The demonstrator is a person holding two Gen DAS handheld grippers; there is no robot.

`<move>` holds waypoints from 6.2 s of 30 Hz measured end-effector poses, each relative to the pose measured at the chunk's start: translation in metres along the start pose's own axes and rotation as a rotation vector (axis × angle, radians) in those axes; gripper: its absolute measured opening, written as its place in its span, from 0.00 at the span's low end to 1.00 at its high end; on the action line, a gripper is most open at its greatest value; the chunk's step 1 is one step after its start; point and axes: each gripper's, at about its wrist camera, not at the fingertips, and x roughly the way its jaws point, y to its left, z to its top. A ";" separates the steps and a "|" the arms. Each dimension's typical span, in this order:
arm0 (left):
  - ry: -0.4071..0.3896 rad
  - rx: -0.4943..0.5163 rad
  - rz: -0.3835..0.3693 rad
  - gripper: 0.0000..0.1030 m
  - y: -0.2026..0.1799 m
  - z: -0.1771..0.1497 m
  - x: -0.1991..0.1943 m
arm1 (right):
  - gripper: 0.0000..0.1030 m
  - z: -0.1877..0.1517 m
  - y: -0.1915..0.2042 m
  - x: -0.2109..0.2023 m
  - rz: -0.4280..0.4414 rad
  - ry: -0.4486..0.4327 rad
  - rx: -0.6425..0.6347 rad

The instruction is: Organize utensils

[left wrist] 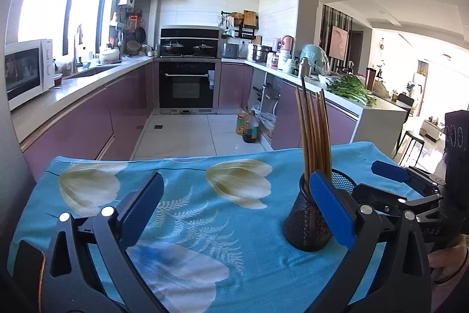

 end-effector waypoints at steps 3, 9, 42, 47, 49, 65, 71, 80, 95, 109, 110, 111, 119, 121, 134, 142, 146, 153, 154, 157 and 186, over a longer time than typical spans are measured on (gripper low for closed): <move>-0.021 0.004 0.040 0.95 0.004 -0.003 -0.010 | 0.94 -0.003 0.006 -0.005 -0.029 -0.028 -0.014; -0.051 -0.029 0.096 0.95 0.014 -0.012 -0.026 | 0.94 -0.009 0.020 -0.020 -0.078 -0.107 -0.041; -0.157 -0.030 0.196 0.95 0.011 -0.025 -0.061 | 0.94 -0.021 0.040 -0.048 -0.184 -0.236 -0.082; -0.160 -0.029 0.200 0.95 0.011 -0.025 -0.062 | 0.94 -0.022 0.040 -0.048 -0.184 -0.234 -0.081; -0.160 -0.032 0.197 0.95 0.012 -0.025 -0.062 | 0.94 -0.021 0.039 -0.048 -0.185 -0.235 -0.081; -0.178 -0.020 0.194 0.95 0.006 -0.026 -0.065 | 0.94 -0.021 0.037 -0.049 -0.201 -0.252 -0.076; -0.182 -0.024 0.197 0.95 0.005 -0.027 -0.065 | 0.94 -0.019 0.037 -0.049 -0.208 -0.260 -0.078; -0.187 -0.036 0.209 0.95 0.009 -0.028 -0.066 | 0.94 -0.018 0.038 -0.050 -0.222 -0.274 -0.076; -0.185 -0.034 0.208 0.95 0.010 -0.027 -0.066 | 0.94 -0.019 0.038 -0.053 -0.228 -0.293 -0.069; -0.189 -0.032 0.211 0.95 0.010 -0.027 -0.068 | 0.94 -0.019 0.039 -0.054 -0.228 -0.292 -0.070; -0.189 -0.030 0.212 0.95 0.010 -0.027 -0.068 | 0.94 -0.019 0.039 -0.054 -0.228 -0.293 -0.070; -0.189 -0.030 0.211 0.95 0.010 -0.027 -0.069 | 0.94 -0.019 0.039 -0.054 -0.229 -0.293 -0.071; -0.189 -0.031 0.211 0.95 0.011 -0.026 -0.069 | 0.94 -0.019 0.038 -0.055 -0.231 -0.292 -0.068; -0.189 -0.031 0.211 0.95 0.011 -0.026 -0.069 | 0.94 -0.019 0.037 -0.055 -0.231 -0.291 -0.069; -0.188 -0.030 0.210 0.95 0.011 -0.026 -0.069 | 0.94 -0.019 0.035 -0.056 -0.233 -0.292 -0.064; -0.188 -0.029 0.211 0.95 0.011 -0.026 -0.069 | 0.94 -0.019 0.035 -0.056 -0.232 -0.292 -0.064; -0.188 -0.029 0.211 0.95 0.010 -0.026 -0.068 | 0.94 -0.019 0.035 -0.057 -0.234 -0.293 -0.064; -0.191 -0.027 0.212 0.95 0.011 -0.026 -0.069 | 0.94 -0.018 0.034 -0.058 -0.233 -0.297 -0.061; -0.191 -0.027 0.211 0.95 0.010 -0.026 -0.069 | 0.94 -0.017 0.034 -0.058 -0.232 -0.298 -0.061; -0.191 -0.026 0.213 0.95 0.011 -0.026 -0.068 | 0.94 -0.017 0.034 -0.057 -0.233 -0.300 -0.064; -0.189 -0.030 0.213 0.95 0.010 -0.026 -0.069 | 0.94 -0.017 0.034 -0.056 -0.236 -0.297 -0.062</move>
